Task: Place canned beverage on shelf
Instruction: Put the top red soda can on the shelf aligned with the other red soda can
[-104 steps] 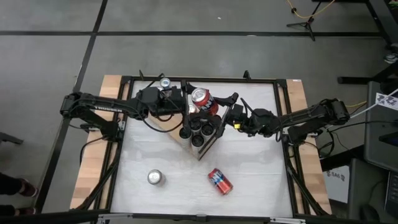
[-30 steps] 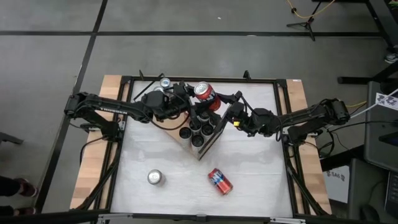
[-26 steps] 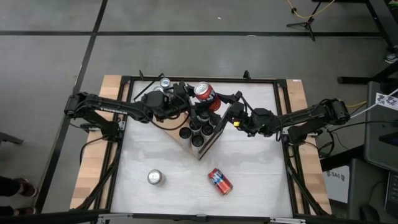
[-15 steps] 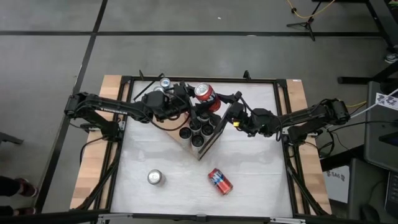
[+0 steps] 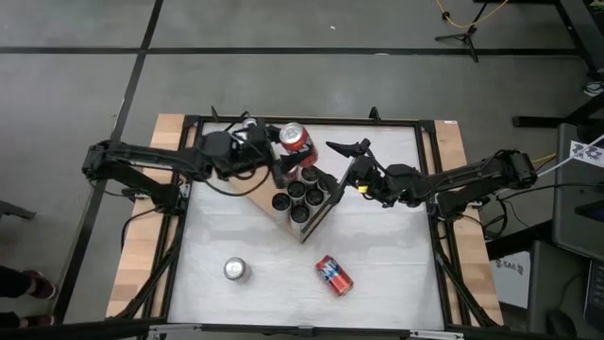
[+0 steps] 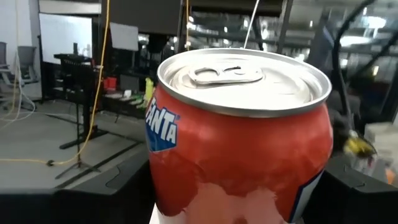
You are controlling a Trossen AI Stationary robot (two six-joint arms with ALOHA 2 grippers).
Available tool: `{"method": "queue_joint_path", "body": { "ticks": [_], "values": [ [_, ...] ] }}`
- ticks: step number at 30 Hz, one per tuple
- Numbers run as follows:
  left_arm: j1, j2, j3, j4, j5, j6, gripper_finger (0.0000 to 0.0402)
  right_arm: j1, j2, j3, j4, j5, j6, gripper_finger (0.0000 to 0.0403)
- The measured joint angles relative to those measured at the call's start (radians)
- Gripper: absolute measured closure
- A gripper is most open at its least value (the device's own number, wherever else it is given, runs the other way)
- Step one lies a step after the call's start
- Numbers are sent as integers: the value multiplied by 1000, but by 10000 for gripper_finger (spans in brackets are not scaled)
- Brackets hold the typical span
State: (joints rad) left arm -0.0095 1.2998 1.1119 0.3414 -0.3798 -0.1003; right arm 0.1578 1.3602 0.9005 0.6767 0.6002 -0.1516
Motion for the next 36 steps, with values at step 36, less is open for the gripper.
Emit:
{"method": "queue_joint_path", "body": {
  "ticks": [36],
  "values": [
    [-105,-541,-641,-374,-213,-208,117,-1,-195,0,-337,-17,233,45]
  ]
}}
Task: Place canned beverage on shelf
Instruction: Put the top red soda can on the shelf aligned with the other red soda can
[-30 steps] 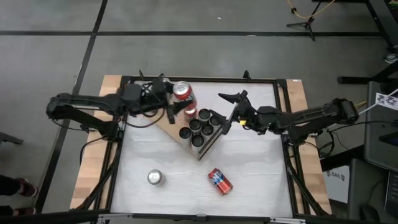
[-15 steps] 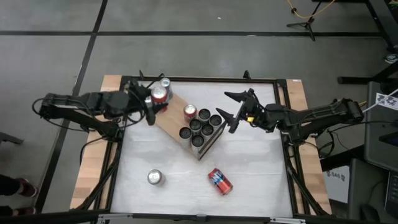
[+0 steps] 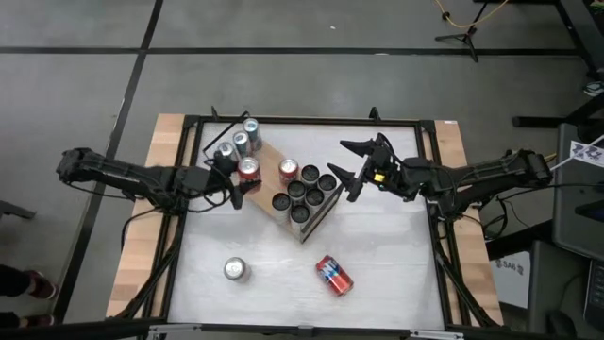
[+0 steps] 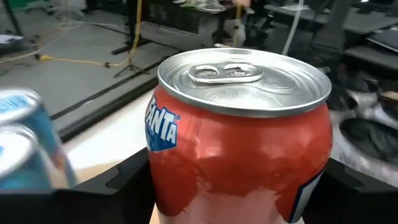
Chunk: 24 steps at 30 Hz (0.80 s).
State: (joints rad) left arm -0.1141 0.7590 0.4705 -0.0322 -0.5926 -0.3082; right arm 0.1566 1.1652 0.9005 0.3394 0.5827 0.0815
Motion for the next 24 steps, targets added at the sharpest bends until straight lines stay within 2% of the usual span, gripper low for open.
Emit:
{"method": "queue_joint_path", "body": {
  "ticks": [6,11,17,24],
  "values": [
    [1,15,-149,256,28,30,117,0,0,0,3,0,0,45],
    [0,42,-193,283,40,31,117,0,0,0,0,0,0,45],
    [0,112,-204,330,129,70,117,0,0,0,-1,0,0,45],
    [1,181,-204,400,135,102,117,0,0,0,-8,1,0,45]
  ]
}}
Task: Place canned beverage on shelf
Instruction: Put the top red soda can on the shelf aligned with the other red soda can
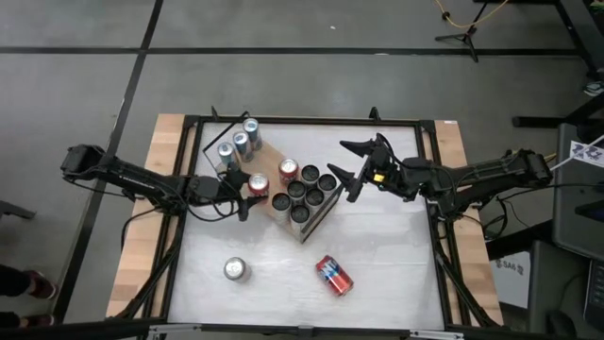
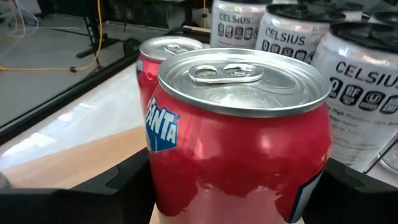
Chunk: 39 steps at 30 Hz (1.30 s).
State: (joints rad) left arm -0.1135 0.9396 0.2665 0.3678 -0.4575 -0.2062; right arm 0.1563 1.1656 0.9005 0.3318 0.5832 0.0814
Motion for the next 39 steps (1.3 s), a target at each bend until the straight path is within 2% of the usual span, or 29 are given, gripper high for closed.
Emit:
{"method": "queue_joint_path", "body": {
  "ticks": [18,22,28,39],
  "values": [
    [17,221,1,155,-40,-23,116,0,1,0,-23,0,0,45],
    [28,251,3,161,-43,-23,101,0,1,0,-26,0,0,45],
    [33,262,1,138,-38,-23,76,0,1,0,-31,0,0,45],
    [33,263,0,138,-46,-27,74,0,1,0,-38,0,0,45]
  ]
}}
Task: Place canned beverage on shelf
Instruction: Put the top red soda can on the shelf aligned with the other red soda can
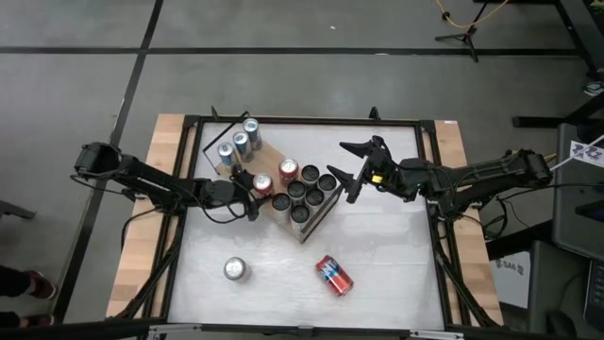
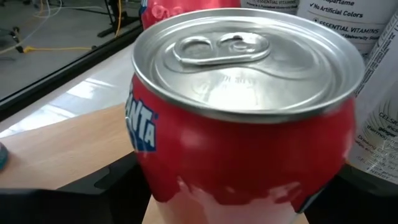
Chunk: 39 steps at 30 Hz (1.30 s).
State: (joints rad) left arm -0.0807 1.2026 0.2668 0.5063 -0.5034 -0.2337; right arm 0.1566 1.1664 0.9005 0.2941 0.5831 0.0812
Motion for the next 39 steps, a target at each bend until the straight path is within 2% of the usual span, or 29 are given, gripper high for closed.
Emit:
{"method": "queue_joint_path", "body": {
  "ticks": [9,12,23,39],
  "values": [
    [0,0,0,4,-3,7,58,0,0,0,-1,0,0,45],
    [4,0,0,4,24,1,51,0,0,0,-2,0,0,45],
    [4,-10,0,5,25,-45,52,0,0,0,-9,0,0,45],
    [4,-158,2,3,26,-44,50,0,0,0,-16,0,0,45]
  ]
}}
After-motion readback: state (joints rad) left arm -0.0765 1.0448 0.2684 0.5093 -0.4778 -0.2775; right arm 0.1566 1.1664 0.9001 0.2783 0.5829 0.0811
